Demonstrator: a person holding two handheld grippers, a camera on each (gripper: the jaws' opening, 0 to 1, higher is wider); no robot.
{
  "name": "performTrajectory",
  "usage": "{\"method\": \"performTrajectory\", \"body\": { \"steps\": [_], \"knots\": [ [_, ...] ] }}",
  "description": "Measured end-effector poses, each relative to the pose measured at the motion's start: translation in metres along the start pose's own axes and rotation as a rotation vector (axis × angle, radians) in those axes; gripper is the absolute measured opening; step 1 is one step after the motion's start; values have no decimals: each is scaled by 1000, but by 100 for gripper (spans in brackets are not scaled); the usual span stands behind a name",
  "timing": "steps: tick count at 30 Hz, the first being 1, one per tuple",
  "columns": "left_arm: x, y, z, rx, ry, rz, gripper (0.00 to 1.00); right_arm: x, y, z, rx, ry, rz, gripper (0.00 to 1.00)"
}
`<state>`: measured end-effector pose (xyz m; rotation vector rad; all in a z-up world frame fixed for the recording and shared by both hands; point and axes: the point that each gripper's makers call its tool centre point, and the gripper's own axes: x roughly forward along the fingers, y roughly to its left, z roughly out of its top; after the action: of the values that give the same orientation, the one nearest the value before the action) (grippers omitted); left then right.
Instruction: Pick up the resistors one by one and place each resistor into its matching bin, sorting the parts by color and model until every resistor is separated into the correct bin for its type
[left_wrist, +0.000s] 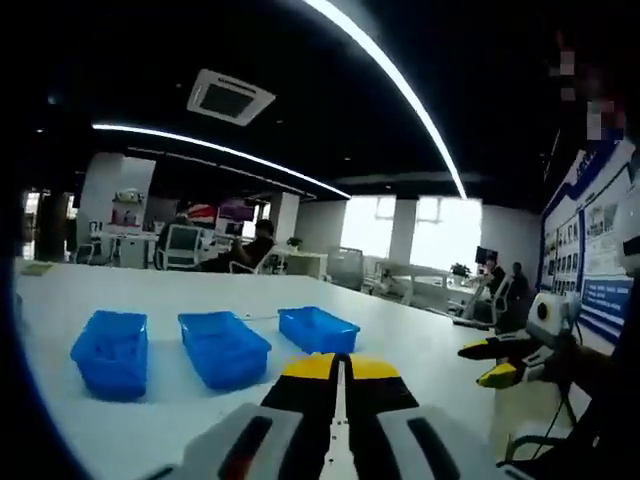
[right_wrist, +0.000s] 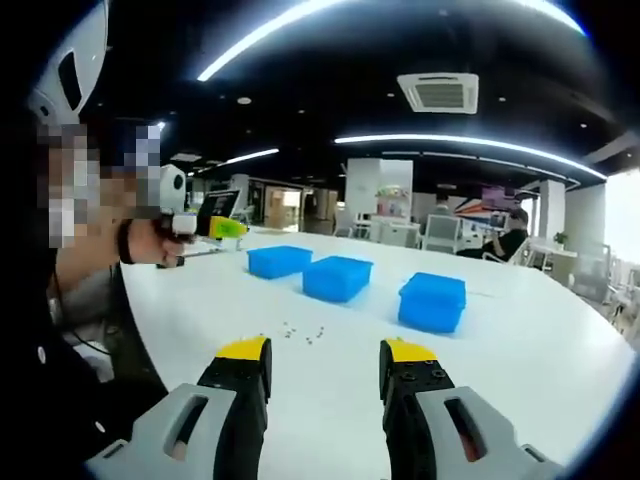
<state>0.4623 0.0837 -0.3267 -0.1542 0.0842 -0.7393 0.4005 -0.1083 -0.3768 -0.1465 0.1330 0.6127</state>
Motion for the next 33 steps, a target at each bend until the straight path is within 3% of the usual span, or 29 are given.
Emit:
{"method": "performTrajectory", "body": {
  "steps": [6, 11, 20, 25, 33],
  "knots": [
    [16, 16, 11, 33, -17, 54, 6, 0, 4, 2, -9, 0, 13, 45],
    [59, 29, 12, 67, 15, 72, 6, -2, 5, 2, 0, -10, 10, 45],
    [129, 97, 41, 110, 1, 229, 6, -8, -1, -3, 13, -9, -2, 45],
    [148, 123, 44, -1, 11, 263, 6, -10, -2, -4, 13, -7, -5, 45],
    [160, 150, 37, 48, 43, 328, 7, -10, -1, -6, 16, -5, -2, 45]
  ]
}}
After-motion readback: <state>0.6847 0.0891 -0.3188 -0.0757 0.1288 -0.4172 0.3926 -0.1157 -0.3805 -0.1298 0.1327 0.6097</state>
